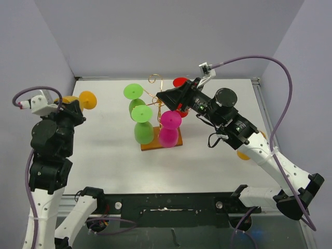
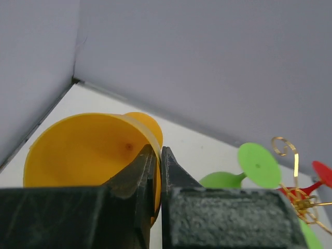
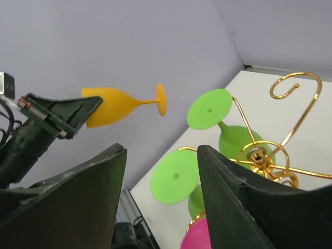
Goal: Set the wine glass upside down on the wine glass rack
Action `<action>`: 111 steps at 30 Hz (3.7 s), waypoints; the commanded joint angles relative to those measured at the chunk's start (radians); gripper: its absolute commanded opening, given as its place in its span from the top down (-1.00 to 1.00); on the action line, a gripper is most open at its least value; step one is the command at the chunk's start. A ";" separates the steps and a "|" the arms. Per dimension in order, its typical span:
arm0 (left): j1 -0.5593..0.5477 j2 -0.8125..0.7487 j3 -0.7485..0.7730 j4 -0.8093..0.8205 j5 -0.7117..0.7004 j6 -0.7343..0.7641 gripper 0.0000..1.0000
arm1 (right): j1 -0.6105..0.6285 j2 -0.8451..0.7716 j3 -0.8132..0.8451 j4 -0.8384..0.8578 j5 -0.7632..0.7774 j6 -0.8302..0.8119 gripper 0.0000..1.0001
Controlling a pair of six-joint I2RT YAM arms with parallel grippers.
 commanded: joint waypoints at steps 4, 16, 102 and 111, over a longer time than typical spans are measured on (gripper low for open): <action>0.006 -0.049 0.078 0.305 0.157 -0.068 1.00 | -0.011 0.063 -0.007 0.300 -0.062 0.150 -0.18; 0.006 0.001 0.017 0.757 0.423 -0.290 1.00 | 0.059 0.181 0.030 0.592 -0.019 0.304 -0.21; -0.016 -0.149 -0.170 0.676 0.459 -0.482 0.12 | 0.153 0.367 0.214 0.838 0.190 -0.162 1.00; -0.016 -0.088 -0.057 0.698 0.625 -0.569 -0.01 | 0.164 0.418 0.201 0.950 -0.040 -0.365 1.00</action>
